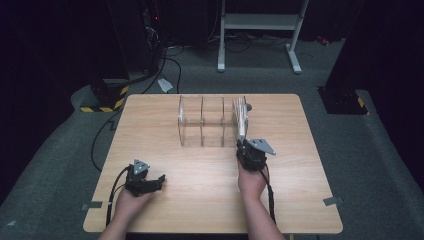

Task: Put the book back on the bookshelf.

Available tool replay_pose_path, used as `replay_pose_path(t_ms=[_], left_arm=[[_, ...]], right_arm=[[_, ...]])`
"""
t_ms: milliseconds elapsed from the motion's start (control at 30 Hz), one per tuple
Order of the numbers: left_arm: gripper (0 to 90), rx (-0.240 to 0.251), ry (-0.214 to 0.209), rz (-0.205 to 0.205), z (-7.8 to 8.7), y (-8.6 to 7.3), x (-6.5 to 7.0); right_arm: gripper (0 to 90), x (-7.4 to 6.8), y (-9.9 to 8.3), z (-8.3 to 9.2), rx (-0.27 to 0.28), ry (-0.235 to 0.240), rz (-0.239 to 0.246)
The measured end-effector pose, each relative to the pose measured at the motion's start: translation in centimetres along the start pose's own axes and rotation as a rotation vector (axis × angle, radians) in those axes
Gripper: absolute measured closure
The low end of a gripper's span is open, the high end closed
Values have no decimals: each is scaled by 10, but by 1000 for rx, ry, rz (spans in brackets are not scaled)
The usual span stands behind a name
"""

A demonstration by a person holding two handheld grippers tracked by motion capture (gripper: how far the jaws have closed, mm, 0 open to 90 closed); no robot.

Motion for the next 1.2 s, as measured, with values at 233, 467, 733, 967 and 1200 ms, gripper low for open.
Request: replay_pose_path(t_ms=[233,467,733,967,1200], left_arm=[[162,-1,-1,-1,0,0,0],[162,0,-1,-1,0,0,0],[162,-1,1,-7,0,0,-1],[164,0,-1,1,0,0,1],[165,-3,-1,-1,1,-1,1]], right_arm=[[726,0,0,-1,4,-1,8],[723,-1,1,-1,4,-4,11],[619,-2,1,1,0,18,20],[502,-4,-4,6,-26,44,76],[437,1,-12,13,-41,57,85]])
Point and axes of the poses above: each handheld gripper's, and its own axes: z roughly backward along the jaws, y roughly out of its top, x roughly to its right, the point moved 1 cm from there along -z, roughly forward along the jaws, and after that the axes turned 10 degrees about -z, right-handed, at the moved point
